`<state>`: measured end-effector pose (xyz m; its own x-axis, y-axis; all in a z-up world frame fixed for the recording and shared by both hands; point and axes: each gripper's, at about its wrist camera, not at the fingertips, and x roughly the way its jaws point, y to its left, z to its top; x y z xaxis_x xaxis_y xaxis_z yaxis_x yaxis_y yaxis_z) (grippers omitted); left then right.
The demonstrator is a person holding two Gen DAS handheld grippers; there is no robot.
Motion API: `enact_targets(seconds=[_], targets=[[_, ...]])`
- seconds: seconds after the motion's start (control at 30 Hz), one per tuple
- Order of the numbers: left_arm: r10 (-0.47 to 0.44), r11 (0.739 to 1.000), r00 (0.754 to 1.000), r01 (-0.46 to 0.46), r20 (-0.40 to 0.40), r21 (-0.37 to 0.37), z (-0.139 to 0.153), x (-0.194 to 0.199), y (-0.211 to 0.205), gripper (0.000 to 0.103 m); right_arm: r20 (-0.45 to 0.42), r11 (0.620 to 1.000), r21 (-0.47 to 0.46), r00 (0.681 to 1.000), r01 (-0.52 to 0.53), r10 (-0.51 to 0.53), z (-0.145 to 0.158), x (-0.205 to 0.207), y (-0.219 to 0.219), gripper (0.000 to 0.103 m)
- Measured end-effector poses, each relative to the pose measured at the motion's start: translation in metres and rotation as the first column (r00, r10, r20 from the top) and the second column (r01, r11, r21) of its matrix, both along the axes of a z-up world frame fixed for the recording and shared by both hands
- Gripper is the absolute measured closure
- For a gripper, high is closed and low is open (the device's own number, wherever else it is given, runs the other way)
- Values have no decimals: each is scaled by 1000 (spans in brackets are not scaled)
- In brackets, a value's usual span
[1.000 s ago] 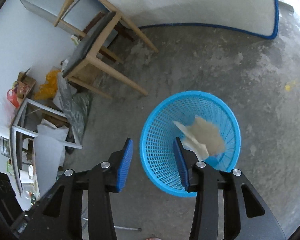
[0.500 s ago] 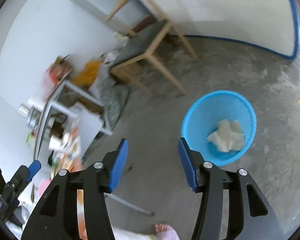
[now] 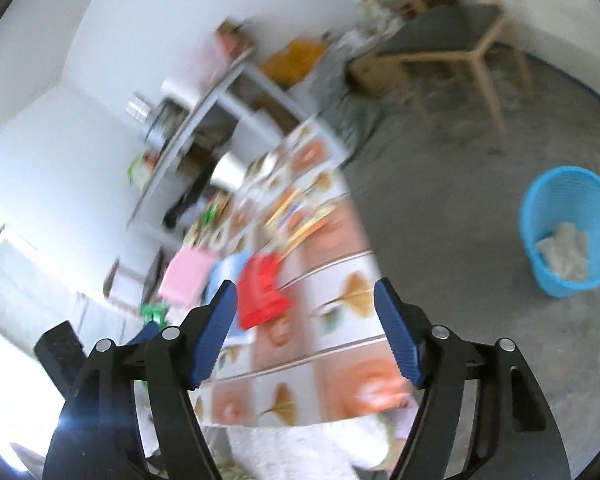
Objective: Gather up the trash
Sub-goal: 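Move the right tool back and grasp the red plastic bag, then grasp the Enaak snack wrapper with the left gripper while the right holds the red bag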
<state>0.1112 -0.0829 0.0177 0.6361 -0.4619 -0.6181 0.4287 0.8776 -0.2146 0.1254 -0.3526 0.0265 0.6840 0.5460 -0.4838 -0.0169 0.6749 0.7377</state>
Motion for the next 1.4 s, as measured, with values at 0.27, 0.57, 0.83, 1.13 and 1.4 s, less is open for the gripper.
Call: enact_targets(seconds=[0.27, 0.57, 0.83, 1.13, 1.4], targets=[[101, 991, 991, -108, -91, -76, -32, -1, 52, 36, -91, 967, -199, 985, -159, 144, 1, 70, 89, 28], [76, 989, 991, -90, -112, -121, -42, 6, 63, 44, -220, 929, -260, 953, -263, 208, -26, 111, 121, 27], [47, 988, 989, -67, -138, -141, -48, 9, 62, 53, -257, 921, -259, 940, -291, 225, -31, 107, 124, 48], [49, 987, 989, -69, -139, -145, -49, 11, 60, 53, -262, 910, -272, 934, -314, 244, -29, 103, 127, 70], [77, 979, 992, -94, -99, -179, -17, 27, 66, 53, -234, 916, -232, 933, -327, 274, -24, 86, 119, 75]])
